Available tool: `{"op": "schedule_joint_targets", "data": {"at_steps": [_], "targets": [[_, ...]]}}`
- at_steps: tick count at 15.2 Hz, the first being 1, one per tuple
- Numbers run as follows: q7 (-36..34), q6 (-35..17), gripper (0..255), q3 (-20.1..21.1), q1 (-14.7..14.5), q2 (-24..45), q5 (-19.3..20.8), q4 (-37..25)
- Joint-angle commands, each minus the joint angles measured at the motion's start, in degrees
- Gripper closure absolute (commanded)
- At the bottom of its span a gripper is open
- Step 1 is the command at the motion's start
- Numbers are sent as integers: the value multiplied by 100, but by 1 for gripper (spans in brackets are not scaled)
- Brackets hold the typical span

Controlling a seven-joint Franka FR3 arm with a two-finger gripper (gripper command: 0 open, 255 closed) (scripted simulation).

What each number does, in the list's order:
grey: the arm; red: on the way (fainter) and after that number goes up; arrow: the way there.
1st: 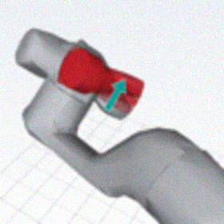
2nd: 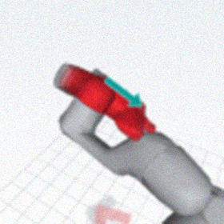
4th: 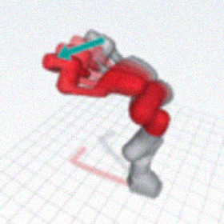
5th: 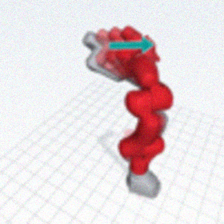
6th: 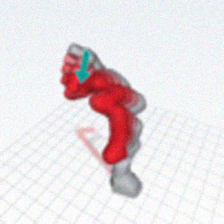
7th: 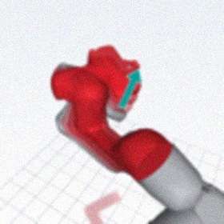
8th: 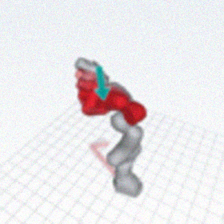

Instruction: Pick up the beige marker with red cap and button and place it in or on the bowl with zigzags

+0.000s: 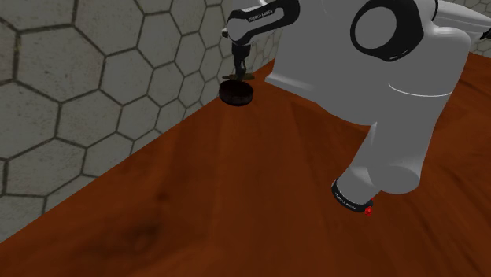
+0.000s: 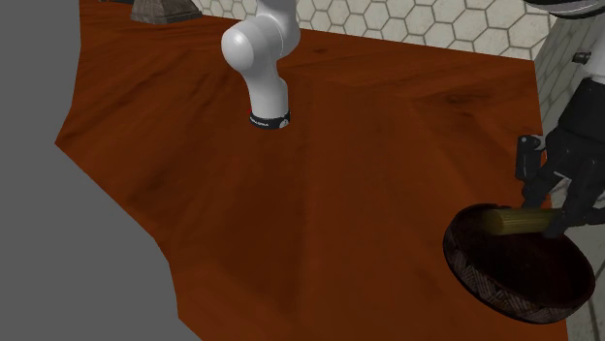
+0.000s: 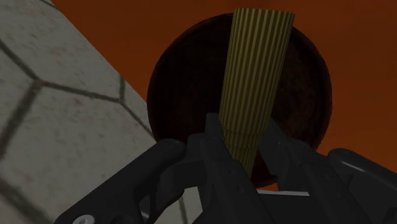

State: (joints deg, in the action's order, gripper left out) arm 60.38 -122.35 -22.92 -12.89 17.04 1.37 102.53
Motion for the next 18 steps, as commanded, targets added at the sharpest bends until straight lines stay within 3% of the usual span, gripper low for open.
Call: {"op": "schedule_joint_targets", "data": {"at_steps": [1, 7, 15, 16, 18], "targets": [[18, -137, 255, 5, 20, 65, -26, 71], [27, -540, 255, 38, 49, 268, -100, 283], [27, -540, 255, 38, 49, 268, -100, 283], [27, -540, 0, 38, 49, 268, -100, 284], [27, -540, 0, 38, 49, 268, -100, 283]]}}
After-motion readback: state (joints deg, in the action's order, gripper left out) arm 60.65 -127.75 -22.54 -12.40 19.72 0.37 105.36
